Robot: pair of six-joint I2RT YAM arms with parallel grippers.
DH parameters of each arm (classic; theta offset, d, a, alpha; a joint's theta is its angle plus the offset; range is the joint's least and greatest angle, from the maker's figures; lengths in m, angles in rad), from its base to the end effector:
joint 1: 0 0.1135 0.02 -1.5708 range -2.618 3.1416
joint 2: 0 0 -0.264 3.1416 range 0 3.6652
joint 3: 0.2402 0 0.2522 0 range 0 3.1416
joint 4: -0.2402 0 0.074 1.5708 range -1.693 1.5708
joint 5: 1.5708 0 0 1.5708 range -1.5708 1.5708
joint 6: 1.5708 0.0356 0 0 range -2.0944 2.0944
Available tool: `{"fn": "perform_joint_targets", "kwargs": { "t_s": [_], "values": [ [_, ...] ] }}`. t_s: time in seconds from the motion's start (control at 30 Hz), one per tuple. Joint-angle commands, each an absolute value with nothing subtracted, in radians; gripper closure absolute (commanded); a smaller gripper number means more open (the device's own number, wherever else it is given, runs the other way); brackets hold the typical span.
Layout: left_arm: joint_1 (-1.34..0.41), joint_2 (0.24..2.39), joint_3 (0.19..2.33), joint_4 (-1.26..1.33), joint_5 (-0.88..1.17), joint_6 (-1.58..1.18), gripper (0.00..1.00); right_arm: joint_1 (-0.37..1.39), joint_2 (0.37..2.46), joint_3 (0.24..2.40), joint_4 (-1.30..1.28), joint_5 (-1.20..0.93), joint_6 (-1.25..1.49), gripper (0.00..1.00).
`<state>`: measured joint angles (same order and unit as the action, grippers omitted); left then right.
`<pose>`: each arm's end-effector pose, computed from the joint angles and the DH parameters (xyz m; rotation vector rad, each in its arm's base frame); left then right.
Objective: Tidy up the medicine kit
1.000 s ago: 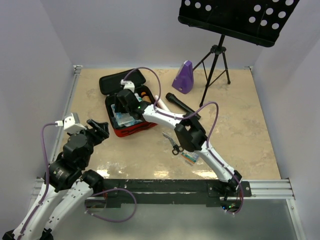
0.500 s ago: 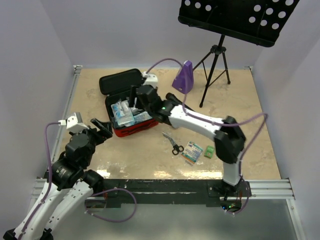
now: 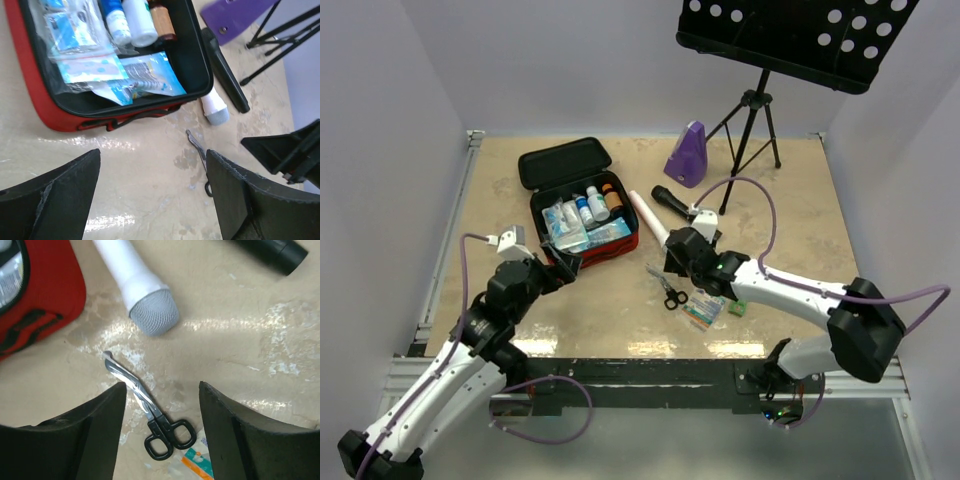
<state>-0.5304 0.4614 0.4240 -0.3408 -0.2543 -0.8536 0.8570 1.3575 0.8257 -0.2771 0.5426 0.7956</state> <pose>0.1179 -0.0588 0.2418 -0.4902 1.9348 -0.6654 0.1958 0.1979 0.2234 0.1804 2.2425 0.2372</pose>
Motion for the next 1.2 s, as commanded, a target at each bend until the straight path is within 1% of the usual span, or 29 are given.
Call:
{"fn": "perform_joint_targets", "kwargs": {
  "t_s": [0.0, 0.07, 0.13, 0.3, 0.43, 0.53, 0.77, 1.03, 1.17],
  "values": [
    [-0.529, 0.512, 0.425, -0.228, -0.141, -0.868, 0.1, 0.9, 1.406, 0.818, -0.2, 0.468, 0.77, 0.33],
    [-0.531, 0.52, 0.434, -0.251, -0.129, -0.861, 0.11, 0.919, 1.443, 0.819, -0.167, 0.459, 0.753, 0.31],
    [-0.529, 0.512, 0.43, -0.274, -0.124, -0.858, 0.11, 0.922, 1.489, 0.836, -0.15, 0.448, 0.735, 0.31],
    [-0.531, 0.457, 0.39, -0.287, -0.121, -0.882, 0.12, 0.931, 1.617, 0.891, -0.185, 0.457, 0.7, 0.37],
    [-0.531, 0.452, 0.384, -0.291, -0.129, -0.877, 0.12, 0.933, 1.637, 0.893, -0.209, 0.466, 0.687, 0.41],
    [-0.531, 0.471, 0.385, -0.282, -0.13, -0.873, 0.12, 0.943, 1.655, 0.89, -0.21, 0.433, 0.681, 0.42],
    [-0.531, 0.497, 0.379, -0.267, -0.124, -0.873, 0.12, 1.046, 1.687, 0.928, -0.235, 0.371, 0.729, 0.41],
    [-0.529, 0.495, 0.371, -0.268, -0.117, -0.881, 0.12, 1.069, 1.698, 1.006, -0.322, 0.428, 0.727, 0.41],
    [-0.531, 0.494, 0.373, -0.271, -0.115, -0.882, 0.13, 1.062, 1.73, 1.048, -0.362, 0.466, 0.686, 0.46]
  ]
}}
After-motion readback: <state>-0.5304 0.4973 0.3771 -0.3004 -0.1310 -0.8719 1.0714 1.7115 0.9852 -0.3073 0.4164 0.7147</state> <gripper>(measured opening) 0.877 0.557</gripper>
